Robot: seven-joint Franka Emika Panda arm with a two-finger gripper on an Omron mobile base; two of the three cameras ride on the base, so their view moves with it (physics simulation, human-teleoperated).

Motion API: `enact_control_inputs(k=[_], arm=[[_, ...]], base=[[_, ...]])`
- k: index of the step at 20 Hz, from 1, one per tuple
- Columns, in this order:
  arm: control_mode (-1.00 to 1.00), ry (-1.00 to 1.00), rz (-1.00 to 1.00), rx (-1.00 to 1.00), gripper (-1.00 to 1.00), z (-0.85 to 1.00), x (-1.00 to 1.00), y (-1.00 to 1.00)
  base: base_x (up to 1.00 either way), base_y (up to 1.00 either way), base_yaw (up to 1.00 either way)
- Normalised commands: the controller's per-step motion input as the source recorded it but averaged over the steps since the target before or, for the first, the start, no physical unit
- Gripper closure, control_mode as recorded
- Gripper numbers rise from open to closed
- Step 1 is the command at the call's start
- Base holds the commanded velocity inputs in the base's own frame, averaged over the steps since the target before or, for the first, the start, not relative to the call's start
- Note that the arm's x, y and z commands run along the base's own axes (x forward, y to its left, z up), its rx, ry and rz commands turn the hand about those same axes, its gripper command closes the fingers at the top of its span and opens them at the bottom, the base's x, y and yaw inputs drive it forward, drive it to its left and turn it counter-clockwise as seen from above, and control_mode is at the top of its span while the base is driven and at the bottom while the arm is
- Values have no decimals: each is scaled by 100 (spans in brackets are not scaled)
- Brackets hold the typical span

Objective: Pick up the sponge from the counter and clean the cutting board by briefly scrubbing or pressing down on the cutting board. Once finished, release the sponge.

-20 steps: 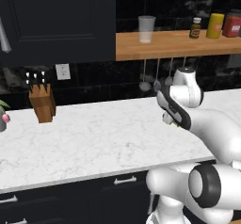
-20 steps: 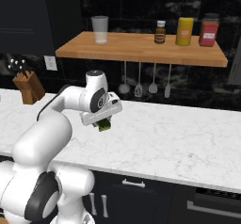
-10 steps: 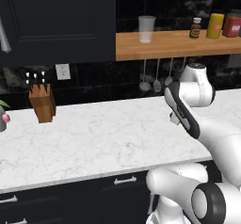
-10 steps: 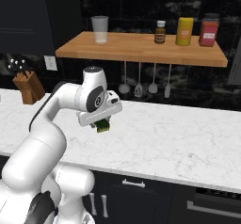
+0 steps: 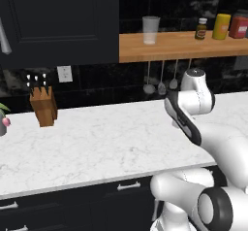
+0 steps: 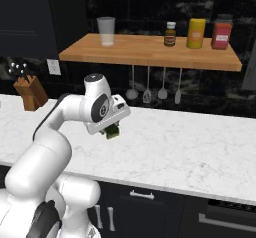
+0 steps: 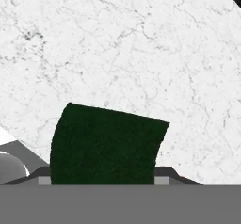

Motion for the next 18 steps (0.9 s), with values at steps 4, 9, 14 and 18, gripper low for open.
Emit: enact_control_inputs(k=[4, 9, 14, 18], arm=[[-100, 0, 0, 0, 100, 0, 39, 0], [-100, 0, 0, 0, 100, 0, 22, -42], [100, 0, 0, 0, 100, 0, 0, 0], [100, 0, 0, 0, 100, 0, 0, 0]], base=[[0, 0, 0], [0, 0, 0], [-5, -98, 1], [-41, -100, 4]])
